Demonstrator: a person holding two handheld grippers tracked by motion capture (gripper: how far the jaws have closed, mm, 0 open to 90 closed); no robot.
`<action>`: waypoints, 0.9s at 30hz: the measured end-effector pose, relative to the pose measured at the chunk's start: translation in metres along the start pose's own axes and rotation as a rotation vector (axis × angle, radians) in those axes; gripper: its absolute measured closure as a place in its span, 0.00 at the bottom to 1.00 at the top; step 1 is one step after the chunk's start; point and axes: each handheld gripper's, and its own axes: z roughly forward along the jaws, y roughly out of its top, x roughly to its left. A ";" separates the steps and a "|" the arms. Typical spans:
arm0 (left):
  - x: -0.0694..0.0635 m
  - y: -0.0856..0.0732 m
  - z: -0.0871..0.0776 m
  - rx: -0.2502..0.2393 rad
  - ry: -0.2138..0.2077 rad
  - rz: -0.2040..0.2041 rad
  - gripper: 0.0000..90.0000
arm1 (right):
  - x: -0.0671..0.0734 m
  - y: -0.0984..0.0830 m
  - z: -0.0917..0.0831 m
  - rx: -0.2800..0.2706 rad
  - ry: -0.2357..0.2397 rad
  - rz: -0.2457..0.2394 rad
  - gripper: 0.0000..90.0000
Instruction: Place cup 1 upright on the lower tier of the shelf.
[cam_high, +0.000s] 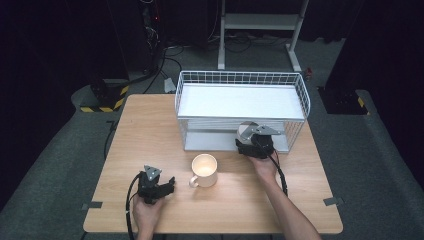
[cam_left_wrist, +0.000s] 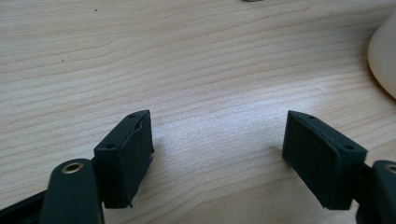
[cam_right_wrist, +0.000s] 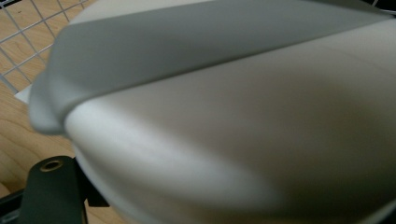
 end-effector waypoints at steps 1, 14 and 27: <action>0.000 0.000 0.000 0.002 0.000 0.000 0.27 | 0.000 0.000 0.001 -0.003 -0.003 0.002 0.21; 0.000 0.000 0.000 0.001 0.000 0.001 0.27 | -0.004 0.004 0.013 -0.021 -0.035 -0.021 0.21; 0.000 0.000 0.000 0.001 0.000 0.001 0.28 | -0.006 0.004 0.014 -0.026 -0.027 -0.026 0.20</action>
